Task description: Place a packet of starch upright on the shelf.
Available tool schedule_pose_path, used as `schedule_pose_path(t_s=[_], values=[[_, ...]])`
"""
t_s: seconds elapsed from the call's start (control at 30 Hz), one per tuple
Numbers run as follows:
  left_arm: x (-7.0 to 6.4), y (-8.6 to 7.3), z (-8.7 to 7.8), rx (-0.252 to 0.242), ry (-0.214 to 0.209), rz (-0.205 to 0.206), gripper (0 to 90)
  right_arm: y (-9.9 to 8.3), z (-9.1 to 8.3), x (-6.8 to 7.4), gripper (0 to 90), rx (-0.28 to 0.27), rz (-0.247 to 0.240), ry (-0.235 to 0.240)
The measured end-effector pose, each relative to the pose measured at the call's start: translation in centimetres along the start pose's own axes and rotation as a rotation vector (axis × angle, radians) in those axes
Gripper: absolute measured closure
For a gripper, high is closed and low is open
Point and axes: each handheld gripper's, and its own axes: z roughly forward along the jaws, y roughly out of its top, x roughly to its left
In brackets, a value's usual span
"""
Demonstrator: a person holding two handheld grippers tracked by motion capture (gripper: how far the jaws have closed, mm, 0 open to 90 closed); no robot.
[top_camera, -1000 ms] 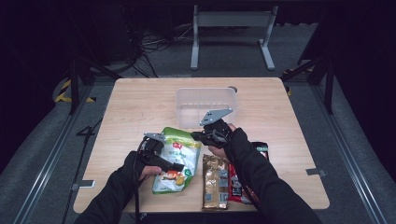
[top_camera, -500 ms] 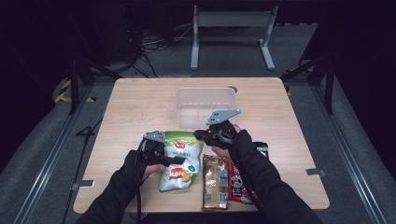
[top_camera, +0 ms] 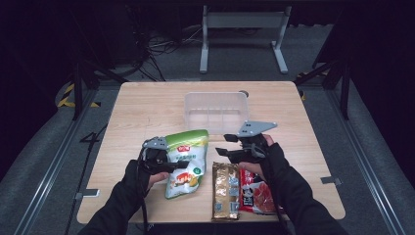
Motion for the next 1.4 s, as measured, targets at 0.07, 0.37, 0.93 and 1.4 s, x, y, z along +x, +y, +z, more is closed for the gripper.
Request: schedule_pose_path(t_s=[0.07, 0.37, 0.93, 1.4], values=[[-0.1, 0.0, -0.2, -0.009, 0.016, -0.003, 77.2, -0.4, -0.7, -0.2, 43.4, -0.005, -0.005, -0.018], [-0.6, 1.0, -1.5, -0.073, 0.096, 0.0, 77.3, -5.7, -7.8, -2.2, 35.5, -0.027, -0.016, -0.176], [-1.6, 3.0, -2.8, -0.17, 0.248, 0.036, 77.3, -14.6, -12.1, -6.8, 21.2, -0.006, 0.127, -0.363], [-2.2, 5.8, -4.1, -0.294, 0.312, 0.051, 77.3, -15.3, -10.3, -6.2, 15.3, 0.029, 0.117, -0.372]])
